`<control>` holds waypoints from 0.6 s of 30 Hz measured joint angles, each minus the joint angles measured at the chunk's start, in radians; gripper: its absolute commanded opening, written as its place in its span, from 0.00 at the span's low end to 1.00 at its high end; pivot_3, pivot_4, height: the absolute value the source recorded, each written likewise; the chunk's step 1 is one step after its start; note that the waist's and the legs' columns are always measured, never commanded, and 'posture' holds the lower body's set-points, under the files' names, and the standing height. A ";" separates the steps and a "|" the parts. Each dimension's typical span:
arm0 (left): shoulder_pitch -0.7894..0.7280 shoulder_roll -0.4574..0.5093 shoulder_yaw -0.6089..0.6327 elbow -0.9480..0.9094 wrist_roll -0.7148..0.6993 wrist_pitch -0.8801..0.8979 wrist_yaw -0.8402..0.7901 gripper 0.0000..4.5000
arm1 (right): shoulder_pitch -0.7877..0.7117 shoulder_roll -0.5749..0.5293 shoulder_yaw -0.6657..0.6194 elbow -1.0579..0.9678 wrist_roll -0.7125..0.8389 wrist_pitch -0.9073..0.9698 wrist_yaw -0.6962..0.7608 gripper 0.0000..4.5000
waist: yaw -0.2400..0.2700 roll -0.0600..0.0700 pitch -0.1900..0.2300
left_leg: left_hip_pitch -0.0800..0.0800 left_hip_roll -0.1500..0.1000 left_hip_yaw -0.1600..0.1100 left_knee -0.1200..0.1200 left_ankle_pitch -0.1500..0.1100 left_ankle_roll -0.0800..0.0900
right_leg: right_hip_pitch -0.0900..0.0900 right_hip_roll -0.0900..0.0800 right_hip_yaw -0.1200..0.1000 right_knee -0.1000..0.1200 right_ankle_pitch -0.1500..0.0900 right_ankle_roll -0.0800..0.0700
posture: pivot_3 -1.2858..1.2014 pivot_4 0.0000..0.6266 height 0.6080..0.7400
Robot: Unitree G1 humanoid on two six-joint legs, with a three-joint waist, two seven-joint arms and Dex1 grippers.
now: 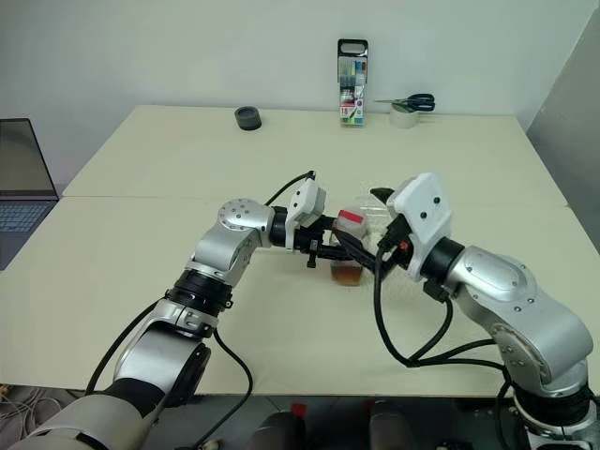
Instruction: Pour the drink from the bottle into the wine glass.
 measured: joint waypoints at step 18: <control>0.000 0.000 0.000 -0.001 0.000 0.001 0.000 0.39 | 0.007 -0.018 0.028 0.017 -0.100 -0.050 0.023 1.00 | 0.000 0.000 0.000 | 0.000 0.000 0.000 0.000 0.000 0.000 | 0.000 0.000 0.000 0.000 0.000 0.000 | 0.52 0.24 1.00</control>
